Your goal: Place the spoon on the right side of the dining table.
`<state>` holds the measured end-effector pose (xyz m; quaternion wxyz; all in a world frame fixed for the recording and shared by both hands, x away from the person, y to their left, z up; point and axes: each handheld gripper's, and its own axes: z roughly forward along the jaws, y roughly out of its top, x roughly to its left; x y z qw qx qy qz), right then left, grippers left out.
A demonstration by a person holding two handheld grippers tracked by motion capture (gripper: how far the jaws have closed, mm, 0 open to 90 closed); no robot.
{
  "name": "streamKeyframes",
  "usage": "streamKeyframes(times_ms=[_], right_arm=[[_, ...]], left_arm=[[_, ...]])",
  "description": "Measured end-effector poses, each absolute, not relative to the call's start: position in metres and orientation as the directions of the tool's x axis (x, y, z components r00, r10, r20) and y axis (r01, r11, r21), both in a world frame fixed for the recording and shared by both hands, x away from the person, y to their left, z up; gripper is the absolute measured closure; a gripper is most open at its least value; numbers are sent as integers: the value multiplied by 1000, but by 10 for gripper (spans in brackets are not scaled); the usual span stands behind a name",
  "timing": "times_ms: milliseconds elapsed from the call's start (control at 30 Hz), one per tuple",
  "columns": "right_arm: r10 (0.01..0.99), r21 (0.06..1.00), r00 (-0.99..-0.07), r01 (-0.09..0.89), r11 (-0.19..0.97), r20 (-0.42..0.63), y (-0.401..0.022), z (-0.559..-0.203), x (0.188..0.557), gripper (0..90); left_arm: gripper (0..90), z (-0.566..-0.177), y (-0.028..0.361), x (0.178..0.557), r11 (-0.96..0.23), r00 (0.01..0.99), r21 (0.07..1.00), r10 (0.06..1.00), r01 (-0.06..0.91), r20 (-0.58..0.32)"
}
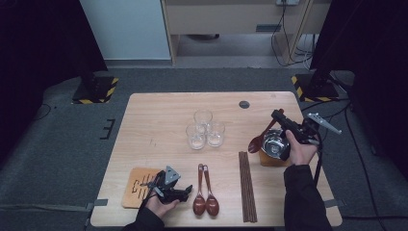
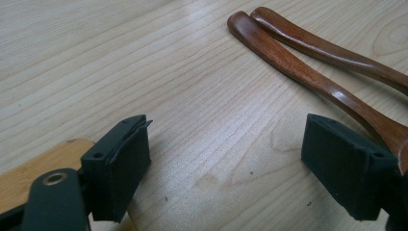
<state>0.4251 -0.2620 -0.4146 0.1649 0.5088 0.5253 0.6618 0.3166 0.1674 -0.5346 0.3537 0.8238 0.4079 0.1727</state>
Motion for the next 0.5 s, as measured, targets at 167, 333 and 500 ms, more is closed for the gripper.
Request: streamKeyframes(times_ms=[167,333,500], right_arm=[[756,863,-422,306,-401,501,-265,-411,426,847],[763,865,-411,296,-405,498,-269,-409,429,847],[770,863,-394,290,-414,502,-274,-409,432,847]], left_arm=[[162,-535,167,317,-417,608,724,794,550,-4],[162,-535,167,317,-417,608,724,794,549,-4],[162,-535,167,317,-417,608,724,794,549,-4]])
